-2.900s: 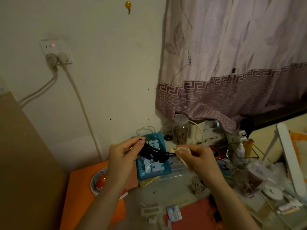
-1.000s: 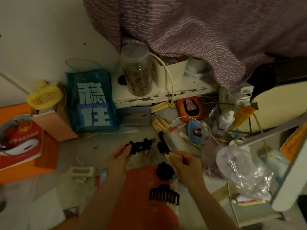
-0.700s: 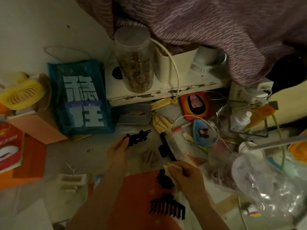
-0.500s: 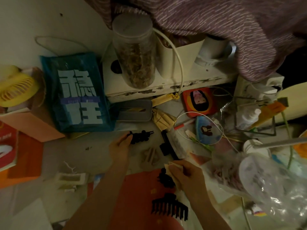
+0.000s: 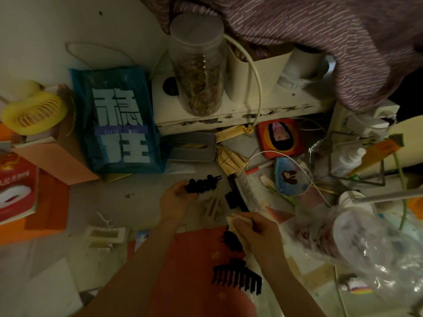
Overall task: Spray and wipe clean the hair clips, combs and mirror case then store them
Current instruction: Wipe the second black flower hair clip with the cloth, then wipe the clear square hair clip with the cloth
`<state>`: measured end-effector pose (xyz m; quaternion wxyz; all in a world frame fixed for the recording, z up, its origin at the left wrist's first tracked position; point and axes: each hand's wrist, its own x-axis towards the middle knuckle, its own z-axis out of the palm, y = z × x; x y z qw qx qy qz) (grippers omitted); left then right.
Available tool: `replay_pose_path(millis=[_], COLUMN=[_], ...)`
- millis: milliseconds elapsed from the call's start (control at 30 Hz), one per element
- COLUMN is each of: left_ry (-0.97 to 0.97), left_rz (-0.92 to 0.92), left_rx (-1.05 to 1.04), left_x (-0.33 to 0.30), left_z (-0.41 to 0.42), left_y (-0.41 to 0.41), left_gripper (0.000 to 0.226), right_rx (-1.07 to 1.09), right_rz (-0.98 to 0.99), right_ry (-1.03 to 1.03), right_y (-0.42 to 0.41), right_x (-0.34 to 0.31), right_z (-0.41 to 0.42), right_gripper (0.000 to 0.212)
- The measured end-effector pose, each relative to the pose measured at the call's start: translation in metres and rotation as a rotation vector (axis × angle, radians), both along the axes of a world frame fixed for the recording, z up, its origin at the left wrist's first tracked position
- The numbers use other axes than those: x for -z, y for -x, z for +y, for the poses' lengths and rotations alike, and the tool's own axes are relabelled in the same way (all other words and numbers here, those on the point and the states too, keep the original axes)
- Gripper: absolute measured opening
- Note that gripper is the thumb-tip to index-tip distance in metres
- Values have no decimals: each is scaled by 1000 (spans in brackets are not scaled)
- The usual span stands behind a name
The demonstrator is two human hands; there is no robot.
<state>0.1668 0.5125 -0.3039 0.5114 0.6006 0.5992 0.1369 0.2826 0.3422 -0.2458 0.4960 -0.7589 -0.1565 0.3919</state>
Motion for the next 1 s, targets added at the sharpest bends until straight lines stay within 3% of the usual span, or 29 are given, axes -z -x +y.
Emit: replay_pose_path(millis=[467, 767, 1000], left_ry=[-152, -222, -252], left_rz=[79, 93, 110], left_rx=[-59, -246, -170], left_x=[-45, -54, -36], left_z=[-49, -53, -24], left_y=[95, 172, 219], left_gripper=[61, 64, 68], right_rx=[-190, -395, -396], right_rz=[-29, -84, -123], right_ry=[-92, -26, -11], right_y=[33, 87, 136], right_x=[-35, -38, -30], right_z=[-13, 2, 30], right_gripper=[9, 7, 7])
